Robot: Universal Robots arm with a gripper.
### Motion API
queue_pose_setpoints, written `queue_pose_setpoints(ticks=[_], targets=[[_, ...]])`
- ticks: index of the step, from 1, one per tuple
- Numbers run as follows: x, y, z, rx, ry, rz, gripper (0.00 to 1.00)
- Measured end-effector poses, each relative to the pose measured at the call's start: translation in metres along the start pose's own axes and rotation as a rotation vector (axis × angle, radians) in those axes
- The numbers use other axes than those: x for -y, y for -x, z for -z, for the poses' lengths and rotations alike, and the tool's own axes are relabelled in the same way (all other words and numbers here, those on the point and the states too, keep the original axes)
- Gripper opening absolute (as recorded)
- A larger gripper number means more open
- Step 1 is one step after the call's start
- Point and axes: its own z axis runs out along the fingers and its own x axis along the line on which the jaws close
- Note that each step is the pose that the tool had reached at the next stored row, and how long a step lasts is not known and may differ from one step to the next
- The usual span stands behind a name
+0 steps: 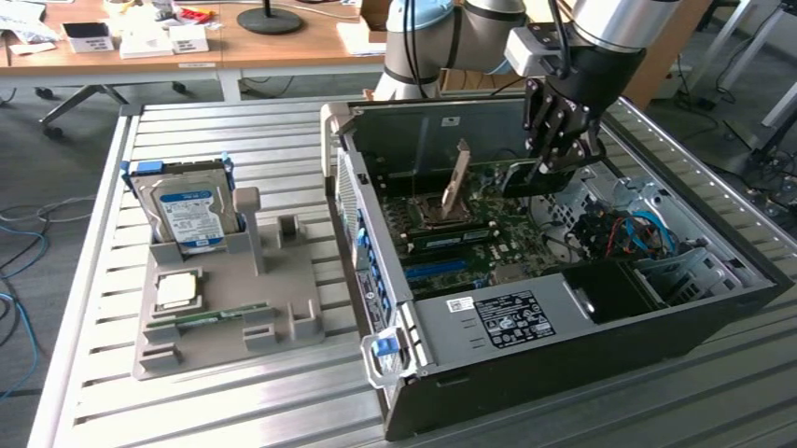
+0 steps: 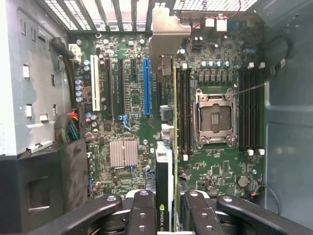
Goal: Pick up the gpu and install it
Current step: 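Insert the gpu into the slot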
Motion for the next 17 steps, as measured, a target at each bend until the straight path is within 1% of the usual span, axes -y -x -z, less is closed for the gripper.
queue_pose_setpoints(ticks=[7,13,17], targets=[[-0.0010,0.0000,-0.0002,0.0001,-0.0001,0.000,0.27],[-0.0068,-0.0004,-0.0014,0.0003,-0.0001,0.000,0.27],[-0.0098,-0.0009,-0.0049,0.0002,-0.0001,0.000,0.27]])
